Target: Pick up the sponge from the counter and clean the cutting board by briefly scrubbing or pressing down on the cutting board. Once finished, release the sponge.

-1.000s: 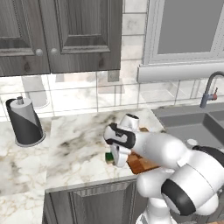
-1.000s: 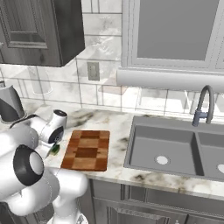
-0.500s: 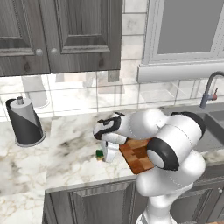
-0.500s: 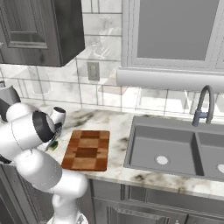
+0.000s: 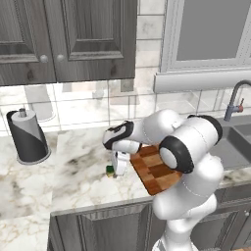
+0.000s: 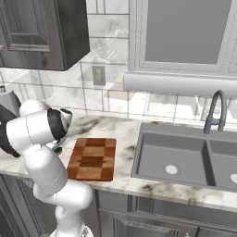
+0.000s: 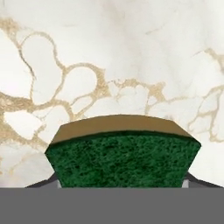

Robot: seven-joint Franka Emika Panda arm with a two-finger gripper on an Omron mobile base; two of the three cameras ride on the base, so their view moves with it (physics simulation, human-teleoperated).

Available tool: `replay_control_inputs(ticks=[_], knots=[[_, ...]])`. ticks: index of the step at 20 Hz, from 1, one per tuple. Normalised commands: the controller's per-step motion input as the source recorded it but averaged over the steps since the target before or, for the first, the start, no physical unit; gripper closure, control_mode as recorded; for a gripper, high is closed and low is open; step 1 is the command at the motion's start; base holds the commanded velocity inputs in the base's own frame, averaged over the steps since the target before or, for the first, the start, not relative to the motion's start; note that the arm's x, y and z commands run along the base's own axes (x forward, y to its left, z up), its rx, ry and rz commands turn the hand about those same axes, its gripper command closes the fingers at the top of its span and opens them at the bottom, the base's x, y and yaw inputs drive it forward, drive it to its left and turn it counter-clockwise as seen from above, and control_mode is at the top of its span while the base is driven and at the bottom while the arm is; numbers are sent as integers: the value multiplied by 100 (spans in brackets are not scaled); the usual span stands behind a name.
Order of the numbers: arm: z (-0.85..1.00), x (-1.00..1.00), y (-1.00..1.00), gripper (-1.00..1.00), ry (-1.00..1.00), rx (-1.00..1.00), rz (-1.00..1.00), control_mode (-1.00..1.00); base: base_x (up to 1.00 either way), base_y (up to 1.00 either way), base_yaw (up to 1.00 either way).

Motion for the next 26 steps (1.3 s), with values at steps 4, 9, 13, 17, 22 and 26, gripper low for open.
replay_control_inputs(ticks=[4,9,13,17,22,26], knots=[[13,-17,0,-100,-9,0,0,-100,0,0,0],[37,-34,-3,-100,-18,0,0,-100,0,0,0],[54,-18,-11,-100,-13,0,0,-100,0,0,0],[55,-27,-9,-100,-15,0,0,-100,0,0,0],[56,-43,-9,-100,-14,0,-4,-100,0,0,0],[60,-28,-16,-100,-9,0,-10,-100,0,0,0]])
